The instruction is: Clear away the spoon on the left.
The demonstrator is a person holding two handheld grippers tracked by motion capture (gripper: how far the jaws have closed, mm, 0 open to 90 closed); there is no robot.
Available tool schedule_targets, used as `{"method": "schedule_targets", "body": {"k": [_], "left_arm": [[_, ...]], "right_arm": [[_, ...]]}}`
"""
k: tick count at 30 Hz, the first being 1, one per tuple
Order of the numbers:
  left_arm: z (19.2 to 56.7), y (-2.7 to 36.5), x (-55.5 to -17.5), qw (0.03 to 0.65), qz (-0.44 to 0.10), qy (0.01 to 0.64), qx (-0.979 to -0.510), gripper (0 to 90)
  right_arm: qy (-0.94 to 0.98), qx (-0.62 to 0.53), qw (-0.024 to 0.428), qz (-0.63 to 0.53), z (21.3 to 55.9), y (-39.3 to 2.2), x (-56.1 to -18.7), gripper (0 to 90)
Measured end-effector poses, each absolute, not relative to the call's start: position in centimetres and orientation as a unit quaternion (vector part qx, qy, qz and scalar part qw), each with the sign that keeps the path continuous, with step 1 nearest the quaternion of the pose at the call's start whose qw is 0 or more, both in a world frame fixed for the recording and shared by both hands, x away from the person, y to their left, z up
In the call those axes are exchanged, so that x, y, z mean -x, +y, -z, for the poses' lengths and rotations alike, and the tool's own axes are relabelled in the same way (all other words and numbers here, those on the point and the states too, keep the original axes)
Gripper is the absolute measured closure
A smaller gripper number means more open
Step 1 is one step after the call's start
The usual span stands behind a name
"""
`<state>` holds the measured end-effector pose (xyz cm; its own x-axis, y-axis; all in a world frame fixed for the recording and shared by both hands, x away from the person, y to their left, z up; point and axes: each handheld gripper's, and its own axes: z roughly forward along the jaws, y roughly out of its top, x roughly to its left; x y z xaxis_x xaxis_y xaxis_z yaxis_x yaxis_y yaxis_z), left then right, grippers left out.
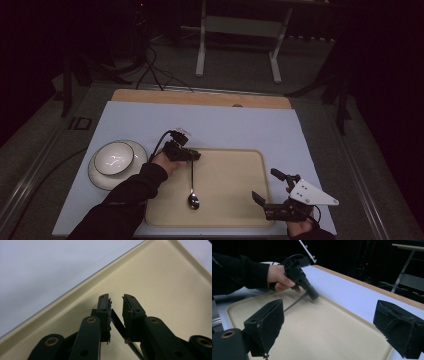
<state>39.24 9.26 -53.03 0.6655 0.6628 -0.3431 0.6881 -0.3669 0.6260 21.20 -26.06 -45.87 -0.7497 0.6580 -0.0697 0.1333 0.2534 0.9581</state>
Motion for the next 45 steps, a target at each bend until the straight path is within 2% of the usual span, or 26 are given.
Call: {"method": "schedule_targets", "body": {"k": [8,17,23,29,30,33,36,41,45], "left_arm": [[53.6,9.1,-39.3,0.377,0.001,0.412,-0.830,70.7],[53.3,9.1,-39.2,0.380,-0.025,0.412,-0.828,60.4],[52.6,8.8,-38.9,0.379,-0.033,0.409,-0.830,58.0],[51.5,8.4,-38.3,0.392,-0.024,0.403,-0.826,44.7],[50.9,8.4,-38.0,0.402,-0.013,0.397,-0.825,44.7],[50.0,8.6,-37.4,0.425,-0.004,0.376,-0.823,33.0],[48.8,8.8,-36.9,0.441,-0.001,0.369,-0.818,31.5],[47.2,9.0,-35.9,0.462,-0.006,0.339,-0.819,19.6],[46.3,9.1,-35.0,0.465,-0.007,0.315,-0.827,16.3]], "right_arm": [[0.755,-0.263,0.235,-0.553,45.9,-26.0,-21.3,9.8],[0.755,-0.263,0.234,-0.553,45.9,-26.0,-21.3,9.8],[0.755,-0.266,0.235,-0.552,45.9,-26.0,-21.3,9.9],[0.753,-0.267,0.239,-0.551,46.0,-26.0,-21.4,9.8],[0.753,-0.268,0.238,-0.551,46.0,-26.1,-21.4,9.8],[0.753,-0.271,0.238,-0.551,46.0,-26.1,-21.4,9.8],[0.752,-0.271,0.238,-0.551,46.0,-26.2,-21.4,9.8],[0.753,-0.271,0.238,-0.551,46.0,-26.1,-21.4,9.8],[0.753,-0.272,0.238,-0.550,46.0,-26.1,-21.4,9.8]]}}
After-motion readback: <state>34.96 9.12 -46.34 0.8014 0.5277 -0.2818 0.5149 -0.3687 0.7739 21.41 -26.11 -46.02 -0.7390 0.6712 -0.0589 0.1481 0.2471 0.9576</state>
